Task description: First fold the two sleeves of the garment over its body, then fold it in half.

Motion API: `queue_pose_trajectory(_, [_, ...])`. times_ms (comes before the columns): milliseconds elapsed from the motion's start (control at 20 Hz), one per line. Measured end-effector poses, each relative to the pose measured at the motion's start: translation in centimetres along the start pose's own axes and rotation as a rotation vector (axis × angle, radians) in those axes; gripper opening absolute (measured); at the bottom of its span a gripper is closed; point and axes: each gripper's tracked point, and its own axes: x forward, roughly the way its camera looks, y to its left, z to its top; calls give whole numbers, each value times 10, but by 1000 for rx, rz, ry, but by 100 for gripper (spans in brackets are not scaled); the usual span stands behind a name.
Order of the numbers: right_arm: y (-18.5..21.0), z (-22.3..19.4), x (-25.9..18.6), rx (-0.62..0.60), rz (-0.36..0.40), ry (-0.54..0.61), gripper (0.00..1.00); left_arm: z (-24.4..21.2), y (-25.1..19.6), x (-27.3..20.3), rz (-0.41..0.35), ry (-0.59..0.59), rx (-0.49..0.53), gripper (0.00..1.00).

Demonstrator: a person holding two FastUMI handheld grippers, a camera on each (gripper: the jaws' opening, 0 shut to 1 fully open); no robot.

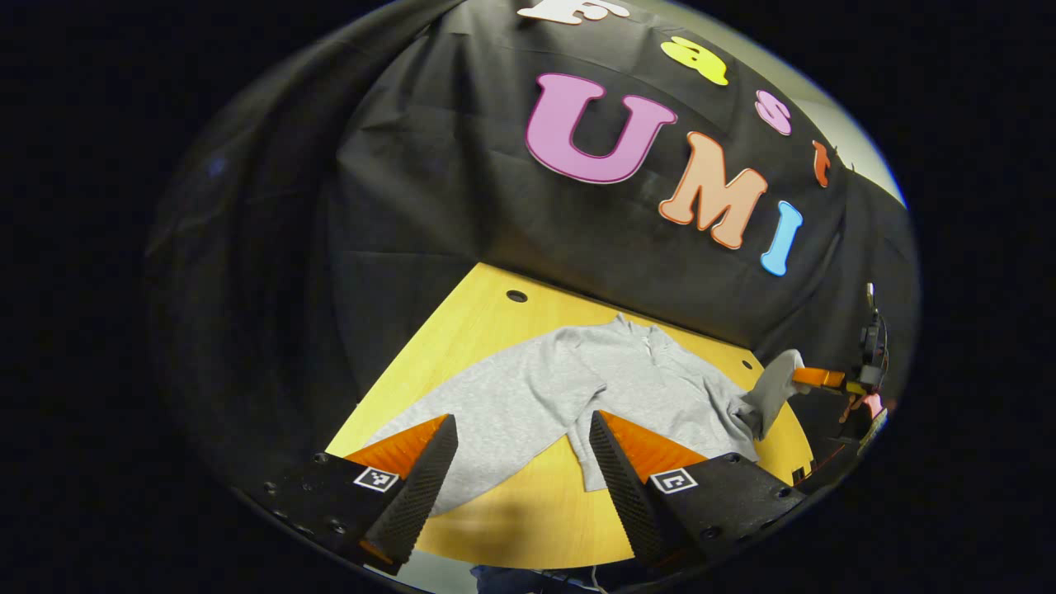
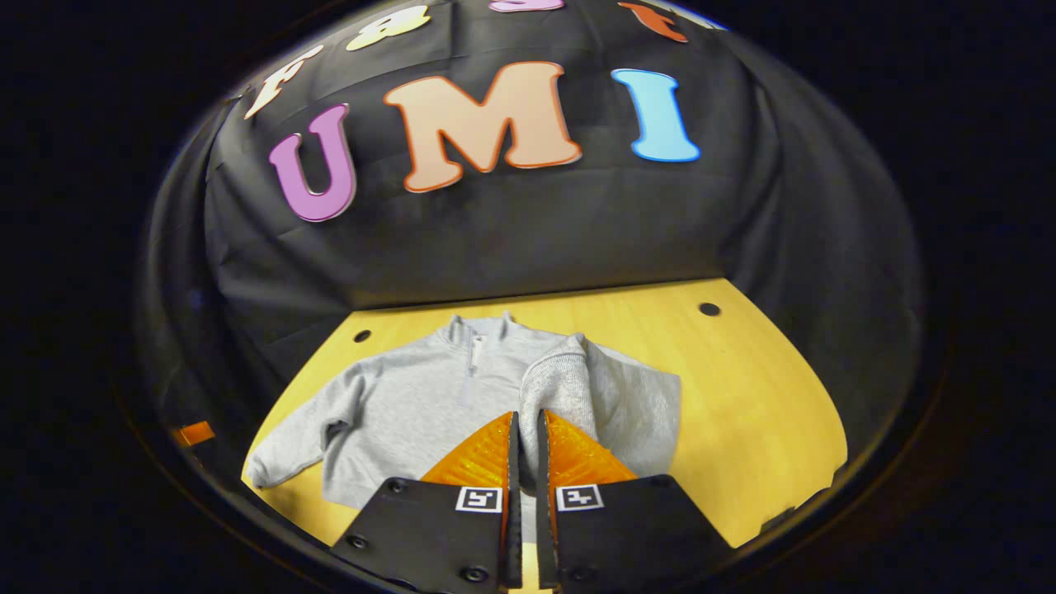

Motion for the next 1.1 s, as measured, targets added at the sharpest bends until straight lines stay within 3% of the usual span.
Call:
queue_pose_trajectory(250, [96,16,44,-49,147,6,10,-11,35,1,57,21,-31,94])
queue_pose_trajectory(350, [126,23,58,-25,196,11,2,-16,45,1,74,29,-49,94])
queue_pose_trajectory(500, [157,9,77,-50,231,58,2,-27,57,0,99,44,-59,94])
queue_pose_trajectory(850, [190,-37,95,-128,283,132,2,-49,78,-2,153,65,-67,94])
queue_pose_trajectory(1100, [199,-47,99,-180,295,128,2,-86,91,1,194,145,-10,94])
